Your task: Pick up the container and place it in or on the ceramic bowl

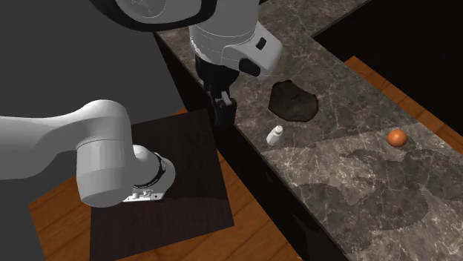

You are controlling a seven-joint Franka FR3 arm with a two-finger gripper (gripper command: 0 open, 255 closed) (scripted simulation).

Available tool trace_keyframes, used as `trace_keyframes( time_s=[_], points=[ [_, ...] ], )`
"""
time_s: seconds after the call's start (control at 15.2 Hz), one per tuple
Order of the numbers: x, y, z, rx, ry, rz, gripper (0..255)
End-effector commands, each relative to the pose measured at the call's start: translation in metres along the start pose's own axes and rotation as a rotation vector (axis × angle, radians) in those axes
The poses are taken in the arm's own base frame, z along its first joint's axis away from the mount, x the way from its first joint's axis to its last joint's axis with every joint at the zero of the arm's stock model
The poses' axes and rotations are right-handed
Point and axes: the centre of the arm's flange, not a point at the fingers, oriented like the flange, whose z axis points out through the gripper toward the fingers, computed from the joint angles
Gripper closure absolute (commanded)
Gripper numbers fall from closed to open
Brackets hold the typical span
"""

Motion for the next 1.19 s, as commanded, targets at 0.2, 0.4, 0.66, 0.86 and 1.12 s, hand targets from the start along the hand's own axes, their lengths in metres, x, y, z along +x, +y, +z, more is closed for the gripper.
trace_keyframes(
  time_s=[0.2, 0.4, 0.66, 0.86, 1.12],
  points=[
    [0.034, 0.003, 0.023, 0.006, -0.008, 0.009, 0],
    [0.067, 0.007, 0.046, 0.011, -0.016, 0.018, 0],
    [0.111, 0.012, 0.077, 0.019, -0.027, 0.03, 0],
    [0.144, 0.016, 0.101, 0.024, -0.035, 0.039, 0],
    [0.187, 0.022, 0.133, 0.032, -0.046, 0.051, 0]
  ],
)
